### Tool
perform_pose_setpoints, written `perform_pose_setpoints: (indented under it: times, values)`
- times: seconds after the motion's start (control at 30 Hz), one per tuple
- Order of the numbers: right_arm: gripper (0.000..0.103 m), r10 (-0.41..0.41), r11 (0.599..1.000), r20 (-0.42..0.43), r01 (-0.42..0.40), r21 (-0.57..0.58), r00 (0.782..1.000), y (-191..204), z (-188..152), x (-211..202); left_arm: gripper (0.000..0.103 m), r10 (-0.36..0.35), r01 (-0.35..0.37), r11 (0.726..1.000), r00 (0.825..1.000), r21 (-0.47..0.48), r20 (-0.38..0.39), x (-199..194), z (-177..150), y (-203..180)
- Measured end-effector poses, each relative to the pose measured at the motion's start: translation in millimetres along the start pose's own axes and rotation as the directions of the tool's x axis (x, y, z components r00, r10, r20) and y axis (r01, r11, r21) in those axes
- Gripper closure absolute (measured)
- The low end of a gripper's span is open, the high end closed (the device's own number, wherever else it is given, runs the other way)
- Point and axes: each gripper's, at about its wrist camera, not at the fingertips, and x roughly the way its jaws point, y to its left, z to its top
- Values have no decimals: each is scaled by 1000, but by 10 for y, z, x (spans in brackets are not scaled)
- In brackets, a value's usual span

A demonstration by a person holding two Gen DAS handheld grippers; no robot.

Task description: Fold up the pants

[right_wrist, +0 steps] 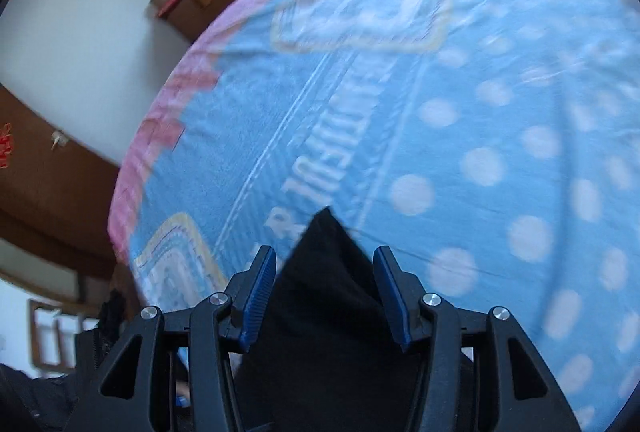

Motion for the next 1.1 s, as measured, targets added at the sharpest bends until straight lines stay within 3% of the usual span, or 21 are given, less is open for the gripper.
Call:
perform_pose_setpoints:
  times: [0.07, 0.1, 0.13, 0.27, 0.43, 0.57, 0.63, 0.67, 0.7, 0.8, 0.87, 0.97, 1.03, 1.1]
  values:
    - [53, 43, 999, -74, -44, -11, 996, 24, 43, 158, 0, 8, -8, 1000, 1000, 16, 3, -7, -26, -5]
    - [68, 41, 999, -90, -43, -22, 995, 52, 51, 210, 0, 11, -11, 1000, 1000, 27, 6, -6, -42, -11]
    - [78, 4, 999, -93, -8, -44, 996, 89, 57, 245, 0, 16, -16, 999, 1000, 41, 14, -6, -72, -2]
    - [99, -84, 994, -26, 82, -72, 996, 120, 136, 265, 0, 56, -59, 994, 998, 94, 35, 44, -120, -75]
    - [99, -63, 997, -20, 63, -35, 998, -44, 218, 410, 0, 51, -53, 995, 998, 87, 26, 48, -94, -83]
    - [97, -57, 996, 12, 57, -65, 998, 5, 180, 264, 0, 48, -49, 998, 998, 44, 33, -38, -50, -14]
    - [83, -51, 998, 55, 54, -40, 997, -31, 167, 79, 0, 62, -64, 997, 996, 36, 63, -113, -3, 12]
    - [64, -62, 998, 88, 64, -18, 994, -61, 131, -81, 0, 68, -71, 997, 995, 34, 79, -150, 34, 21]
    - [53, -72, 997, 113, 72, 4, 991, -90, 80, -219, 0, 70, -73, 997, 993, 37, 91, -180, 74, 30]
    - [52, -39, 998, 180, 30, 54, 983, -151, -278, -689, 0, 92, -98, 994, 990, 52, 111, -181, 224, 81]
    - [49, -76, 995, 191, 61, 83, 979, -171, -637, -896, 0, 93, -100, 994, 990, 54, 109, -139, 349, 103]
    - [49, -115, 988, 187, 93, 120, 976, -176, -1177, -1029, 0, 80, -89, 994, 990, 67, 120, -84, 504, 71]
    - [49, -126, 985, 189, 100, 142, 974, -204, -1543, -1079, 0, 71, -82, 989, 994, 127, 86, 69, 594, -42]
    - [49, -112, 977, 187, 75, 198, 976, -281, -1877, -1061, 0, 127, -132, 976, 991, 174, 44, 244, 610, -155]
